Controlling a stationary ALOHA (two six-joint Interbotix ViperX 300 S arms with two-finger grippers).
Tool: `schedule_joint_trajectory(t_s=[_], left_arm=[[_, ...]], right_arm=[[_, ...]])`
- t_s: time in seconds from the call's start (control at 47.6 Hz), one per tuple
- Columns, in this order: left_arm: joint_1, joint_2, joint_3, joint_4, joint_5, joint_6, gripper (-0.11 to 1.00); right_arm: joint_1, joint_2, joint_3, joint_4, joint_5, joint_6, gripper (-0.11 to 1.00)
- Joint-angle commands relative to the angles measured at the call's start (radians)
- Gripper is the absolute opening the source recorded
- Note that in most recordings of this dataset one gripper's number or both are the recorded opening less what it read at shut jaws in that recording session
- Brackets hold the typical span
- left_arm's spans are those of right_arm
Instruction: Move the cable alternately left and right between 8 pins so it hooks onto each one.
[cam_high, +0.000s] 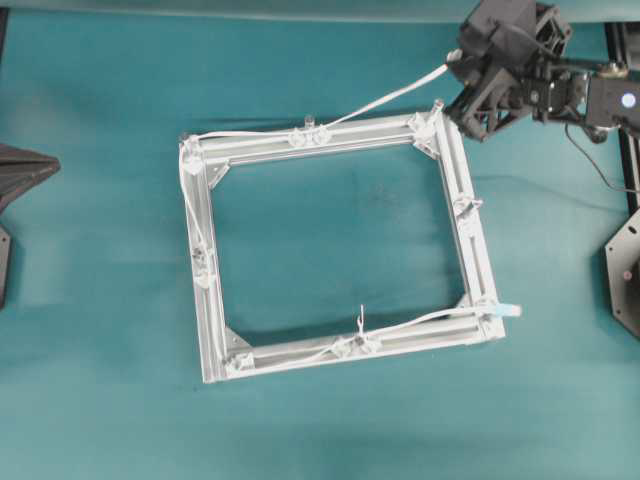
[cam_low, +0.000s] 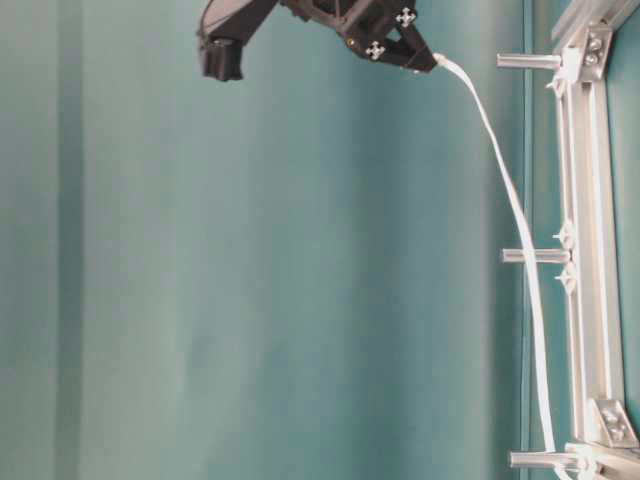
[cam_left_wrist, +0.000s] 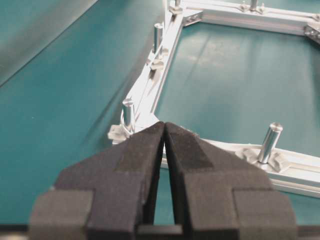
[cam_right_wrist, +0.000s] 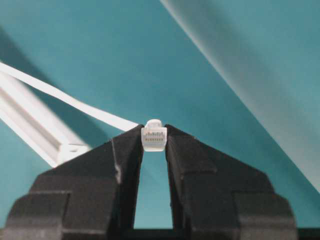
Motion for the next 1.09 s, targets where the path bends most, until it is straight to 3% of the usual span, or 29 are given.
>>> schedule_joint_trajectory(t_s=[0.0,0.294,0.588,0.861,1.071], left_arm=[[0.006,0.012,-0.012,0.005,-0.005,-0.005,0.08],[0.006,0.011,-0.012,0.005,-0.005,-0.005,0.08],[0.006,0.012,-0.012,0.005,-0.005,-0.005,0.08],[0.006,0.012,-0.012,0.005,-0.005,-0.005,0.08],[0.006,0.012,-0.012,0.005,-0.005,-0.005,0.08]], right_arm=[[-0.028,-0.002,0.002,-0.008,-0.017,0.002,0.15],[-0.040,-0.023,0.104,0.061,-0.055,0.044,0.15],[-0.040,-0.041,0.193,0.067,-0.155,0.212,0.15],[-0.031,-0.041,0.230,0.069,-0.241,0.314,0.15],[-0.015,-0.038,0.238,0.069,-0.270,0.465,0.15]])
